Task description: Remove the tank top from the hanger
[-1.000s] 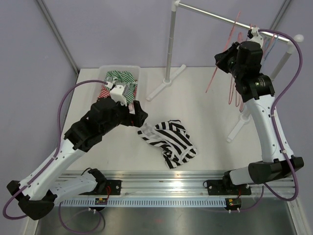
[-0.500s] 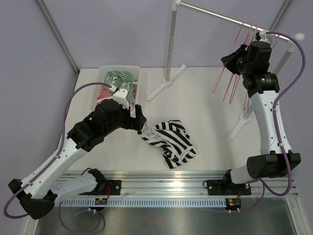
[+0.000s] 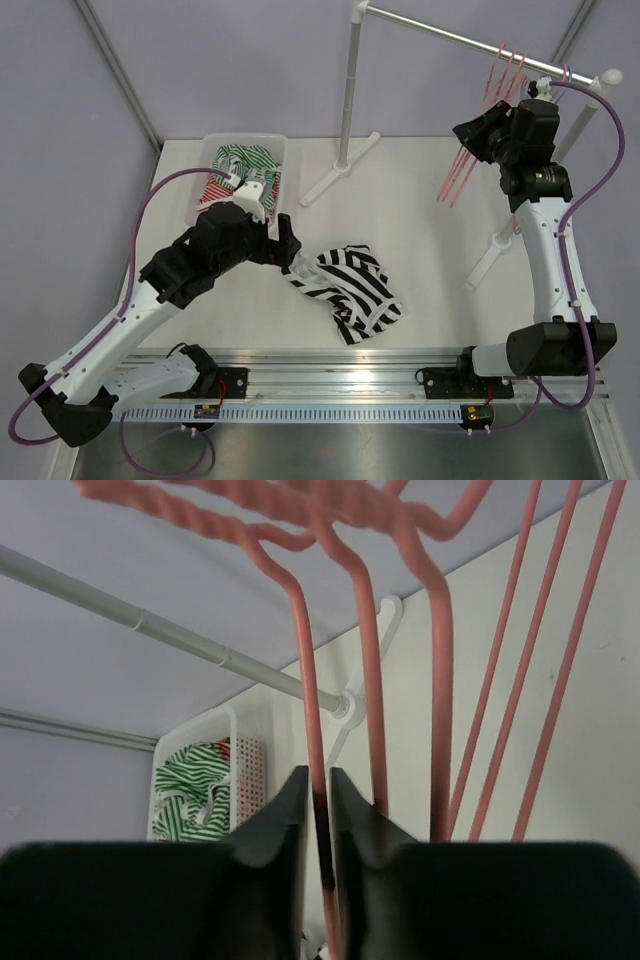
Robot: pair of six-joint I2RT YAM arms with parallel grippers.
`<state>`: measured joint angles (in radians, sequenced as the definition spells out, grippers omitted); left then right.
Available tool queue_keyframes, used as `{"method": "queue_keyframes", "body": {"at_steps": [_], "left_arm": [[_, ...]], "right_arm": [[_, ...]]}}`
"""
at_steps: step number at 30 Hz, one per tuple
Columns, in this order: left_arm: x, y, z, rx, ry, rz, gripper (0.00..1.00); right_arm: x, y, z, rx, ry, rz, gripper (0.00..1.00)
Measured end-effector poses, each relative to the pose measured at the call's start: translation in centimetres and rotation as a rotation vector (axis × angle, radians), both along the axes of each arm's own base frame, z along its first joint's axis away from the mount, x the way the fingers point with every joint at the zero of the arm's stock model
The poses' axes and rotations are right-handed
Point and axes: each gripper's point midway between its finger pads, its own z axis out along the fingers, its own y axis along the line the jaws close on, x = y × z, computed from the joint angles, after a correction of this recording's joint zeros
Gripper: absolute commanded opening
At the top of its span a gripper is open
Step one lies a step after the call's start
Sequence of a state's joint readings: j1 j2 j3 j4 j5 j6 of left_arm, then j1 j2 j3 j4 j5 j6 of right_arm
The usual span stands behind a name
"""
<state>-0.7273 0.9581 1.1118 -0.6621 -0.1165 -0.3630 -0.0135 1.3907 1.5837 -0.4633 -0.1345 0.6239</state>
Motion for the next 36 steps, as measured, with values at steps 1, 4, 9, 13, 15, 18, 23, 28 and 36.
{"method": "queue_keyframes", "body": {"at_steps": [1, 4, 9, 13, 15, 18, 23, 28, 36], "left_arm": [[0.0, -0.1, -0.1, 0.000, 0.002, -0.002, 0.99], [0.2, -0.4, -0.5, -0.002, 0.009, -0.008, 0.99], [0.3, -2.1, -2.1, -0.020, 0.019, -0.034, 0.99], [0.1, -4.5, -5.2, 0.000, 0.045, -0.084, 0.99], [0.0, -5.7, -6.7, 0.024, 0.065, -0.110, 0.99], [0.2, -8.1, -8.9, 0.057, 0.086, -0.151, 0.99], [0.2, -11.0, -13.6, 0.135, 0.142, -0.219, 0.99], [0.2, -12.6, -18.9, 0.199, 0.229, -0.260, 0.99], [-0.9, -14.7, -24.5, 0.258, 0.296, -0.305, 0.57]], "right_arm": [[-0.2, 0.1, -0.2, 0.012, 0.005, -0.001, 0.41], [-0.4, 0.3, -0.2, 0.027, 0.010, 0.012, 0.55], [-2.1, 0.9, 1.1, 0.027, -0.011, 0.046, 0.76], [-5.4, 1.4, 3.4, -0.005, -0.065, 0.089, 0.86], [-7.8, 1.7, 5.0, -0.039, -0.111, 0.125, 0.89], [-12.1, 2.5, 7.2, -0.090, -0.198, 0.192, 0.99], [-19.9, 5.0, 7.7, -0.140, -0.343, 0.355, 0.99], [-25.4, 7.3, 6.5, -0.147, -0.420, 0.514, 0.99], [-27.6, 8.4, 5.2, -0.167, -0.426, 0.617, 0.99]]}}
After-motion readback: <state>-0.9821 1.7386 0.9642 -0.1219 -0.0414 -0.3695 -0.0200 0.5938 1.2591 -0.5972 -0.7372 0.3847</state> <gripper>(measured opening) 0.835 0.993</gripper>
